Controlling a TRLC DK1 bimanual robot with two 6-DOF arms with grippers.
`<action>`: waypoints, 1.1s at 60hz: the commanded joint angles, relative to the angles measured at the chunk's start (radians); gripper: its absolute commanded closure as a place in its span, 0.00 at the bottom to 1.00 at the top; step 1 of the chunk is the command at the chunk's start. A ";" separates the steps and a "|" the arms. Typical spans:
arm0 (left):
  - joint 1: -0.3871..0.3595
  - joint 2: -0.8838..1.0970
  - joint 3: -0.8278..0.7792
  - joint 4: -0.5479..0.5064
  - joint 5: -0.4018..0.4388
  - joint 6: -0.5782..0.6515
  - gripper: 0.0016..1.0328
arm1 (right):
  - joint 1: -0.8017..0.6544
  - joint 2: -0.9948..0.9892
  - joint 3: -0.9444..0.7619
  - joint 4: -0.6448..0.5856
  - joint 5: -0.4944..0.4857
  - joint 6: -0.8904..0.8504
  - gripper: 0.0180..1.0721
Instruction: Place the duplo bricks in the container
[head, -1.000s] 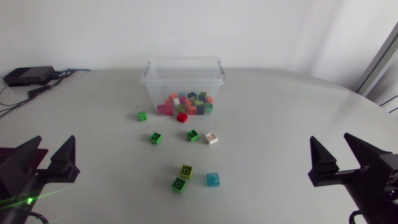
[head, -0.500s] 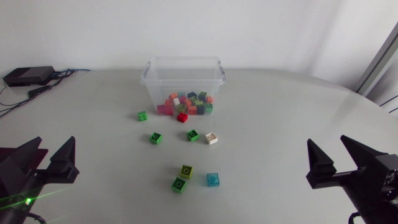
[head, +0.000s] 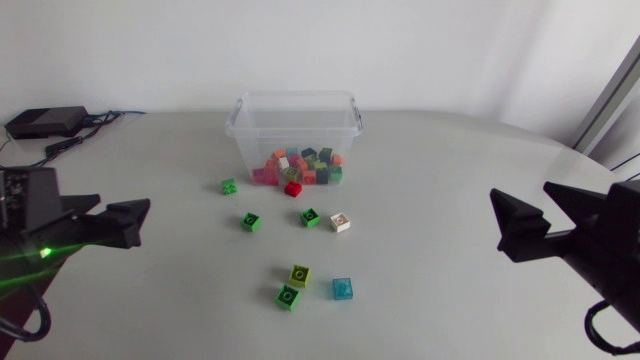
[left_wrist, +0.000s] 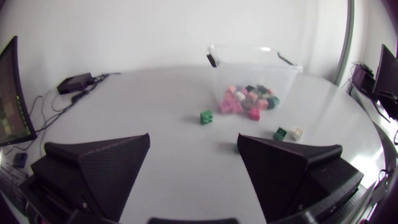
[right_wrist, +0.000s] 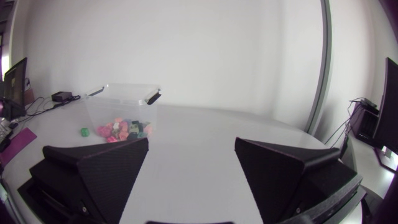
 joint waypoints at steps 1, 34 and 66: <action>-0.036 0.149 0.118 -0.086 -0.004 -0.016 0.05 | 0.057 0.086 0.080 -0.053 0.041 0.048 0.05; -0.197 0.968 0.604 -0.386 -0.001 0.084 0.06 | 0.178 0.637 0.511 -0.570 -0.148 0.146 0.05; -0.269 1.289 0.840 -0.389 -0.004 0.088 0.14 | 0.361 0.923 0.612 -0.644 -0.143 0.210 0.05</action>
